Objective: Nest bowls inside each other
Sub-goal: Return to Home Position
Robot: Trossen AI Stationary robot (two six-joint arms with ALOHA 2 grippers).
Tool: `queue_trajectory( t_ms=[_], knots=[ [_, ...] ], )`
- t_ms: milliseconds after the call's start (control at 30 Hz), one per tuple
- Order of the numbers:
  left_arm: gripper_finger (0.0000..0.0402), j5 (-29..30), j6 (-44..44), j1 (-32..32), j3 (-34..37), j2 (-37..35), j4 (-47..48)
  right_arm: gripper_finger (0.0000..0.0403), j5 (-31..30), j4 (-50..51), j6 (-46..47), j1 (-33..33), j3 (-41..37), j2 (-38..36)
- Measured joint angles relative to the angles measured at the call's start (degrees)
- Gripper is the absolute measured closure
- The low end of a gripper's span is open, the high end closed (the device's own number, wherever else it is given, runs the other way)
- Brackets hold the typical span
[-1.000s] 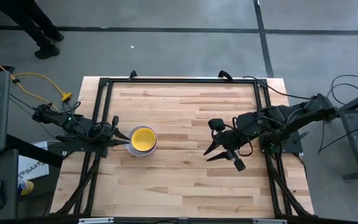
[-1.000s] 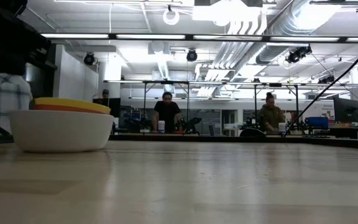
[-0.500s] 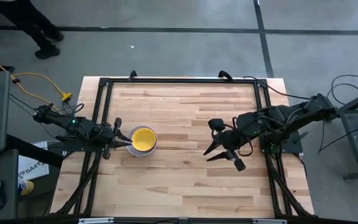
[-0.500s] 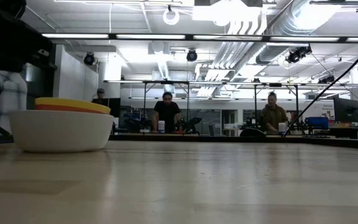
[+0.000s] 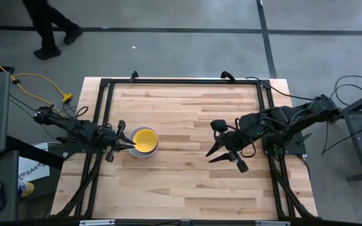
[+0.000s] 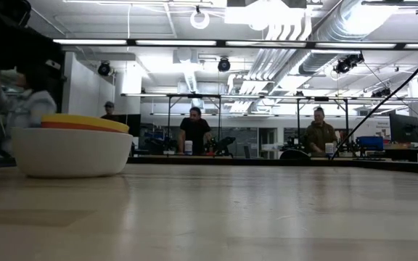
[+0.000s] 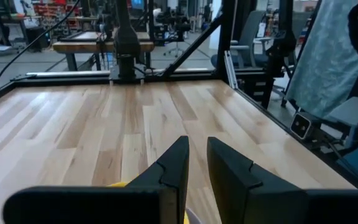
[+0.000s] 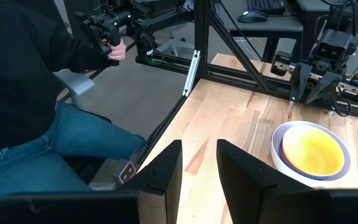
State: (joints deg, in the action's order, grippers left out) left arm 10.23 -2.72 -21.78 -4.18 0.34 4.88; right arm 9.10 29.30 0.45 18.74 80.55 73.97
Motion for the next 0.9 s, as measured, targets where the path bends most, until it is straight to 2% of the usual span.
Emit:
queue_trajectory(
  t_ms=[467, 633, 900],
  knots=[
    [0.0343, -2.28, 1.00, 0.00, 0.24, 0.00, -2.75, 0.0309, 0.00, 0.00, -0.02, -0.01, 0.00, 0.00],
    [0.0343, -4.03, 2.75, 0.02, 3.28, 0.06, -12.54, 0.0309, 0.00, 0.00, -0.02, -0.02, 0.00, 0.00],
    [0.0343, -3.88, 2.15, 0.02, 3.34, 0.00, -7.74, 0.0309, 0.02, -0.04, -0.02, 0.00, 0.00, 0.02]
  ],
)
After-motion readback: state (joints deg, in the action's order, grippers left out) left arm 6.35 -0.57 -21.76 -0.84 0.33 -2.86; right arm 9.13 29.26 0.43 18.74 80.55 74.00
